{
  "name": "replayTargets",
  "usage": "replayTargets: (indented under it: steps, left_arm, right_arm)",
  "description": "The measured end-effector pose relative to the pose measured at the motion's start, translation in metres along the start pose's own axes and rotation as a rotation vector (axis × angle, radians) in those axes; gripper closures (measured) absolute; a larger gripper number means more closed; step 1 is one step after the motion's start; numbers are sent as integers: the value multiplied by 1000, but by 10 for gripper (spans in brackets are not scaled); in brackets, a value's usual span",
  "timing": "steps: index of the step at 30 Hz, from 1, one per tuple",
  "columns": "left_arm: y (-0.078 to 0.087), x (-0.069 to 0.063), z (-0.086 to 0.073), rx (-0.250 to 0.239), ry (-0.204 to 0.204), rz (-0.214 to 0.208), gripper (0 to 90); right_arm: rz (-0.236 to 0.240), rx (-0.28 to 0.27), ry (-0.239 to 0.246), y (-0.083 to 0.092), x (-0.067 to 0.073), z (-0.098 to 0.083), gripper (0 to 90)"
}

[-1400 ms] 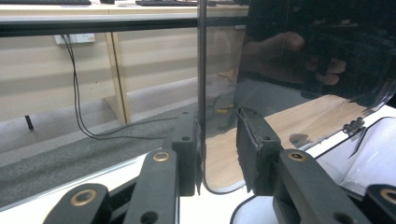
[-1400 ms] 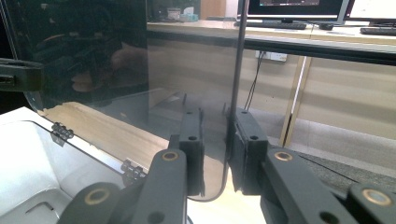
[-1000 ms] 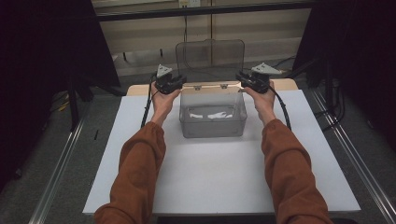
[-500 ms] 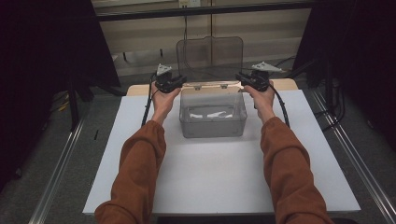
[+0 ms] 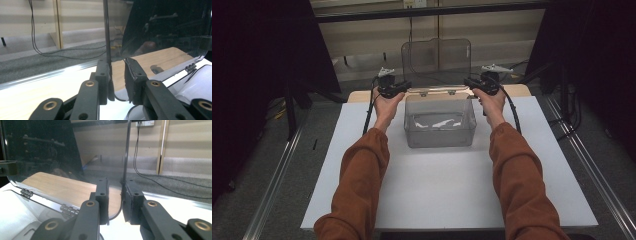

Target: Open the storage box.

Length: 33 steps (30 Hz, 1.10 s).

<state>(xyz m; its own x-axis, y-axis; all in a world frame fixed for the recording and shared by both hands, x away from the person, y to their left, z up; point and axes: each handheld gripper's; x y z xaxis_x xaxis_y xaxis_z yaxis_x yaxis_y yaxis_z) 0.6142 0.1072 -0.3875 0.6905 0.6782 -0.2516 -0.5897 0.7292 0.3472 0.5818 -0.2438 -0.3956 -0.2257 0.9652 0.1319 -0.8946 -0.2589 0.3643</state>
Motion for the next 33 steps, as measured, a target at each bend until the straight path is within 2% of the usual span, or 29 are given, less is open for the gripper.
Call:
replayTargets:
  steps: [6, 9, 11, 12, 19, 22, 24, 25, 26, 27, 33]
  left_arm:
    - [-2, 0, 2, 21, 7, 12, 728]
    - [-4, -4, 4, 43, -4, 43, 708]
    - [-4, -3, 5, 46, 8, 42, 708]
    - [-5, -2, 5, 43, 17, 38, 707]
    - [-7, 0, 4, 44, 49, 37, 693]
    - [-9, 1, 4, 50, 70, 42, 689]
    - [-9, 1, 4, 51, 71, 45, 680]
    - [-10, 0, 4, 63, 57, 51, 680]
    - [-12, -1, 3, 69, 29, 62, 643]
    - [-13, -2, 3, 74, 21, 73, 643]
    - [-14, -1, 2, 85, 56, 71, 628]
  right_arm:
    - [-1, 29, -15, -2, 0, 3, 749]
    - [0, 45, -13, -4, -1, 5, 744]
    - [1, 50, -14, -4, -1, 5, 744]
    - [10, 57, -31, -5, -2, 5, 745]
    - [19, 92, -70, -7, -4, 7, 742]
    - [12, 116, -88, -9, -3, 9, 732]
    - [11, 124, -91, -10, -3, 9, 727]
    - [11, 124, -91, -10, -3, 9, 727]
    - [9, 131, -88, -11, -3, 9, 723]
    - [9, 131, -88, -11, -3, 9, 723]
    - [-2, 141, -105, -13, -3, 7, 714]
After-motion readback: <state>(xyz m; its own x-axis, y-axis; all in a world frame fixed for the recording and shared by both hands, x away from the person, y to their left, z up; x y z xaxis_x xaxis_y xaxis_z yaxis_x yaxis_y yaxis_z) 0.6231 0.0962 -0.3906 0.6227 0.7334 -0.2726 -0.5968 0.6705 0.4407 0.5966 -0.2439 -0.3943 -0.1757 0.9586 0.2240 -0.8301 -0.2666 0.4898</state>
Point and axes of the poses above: each handheld gripper's, and its own axes: y roughly backward along the jaws, z roughly out of its top, x roughly to its left, and after that the axes turned 10 degrees about -z, right-handed
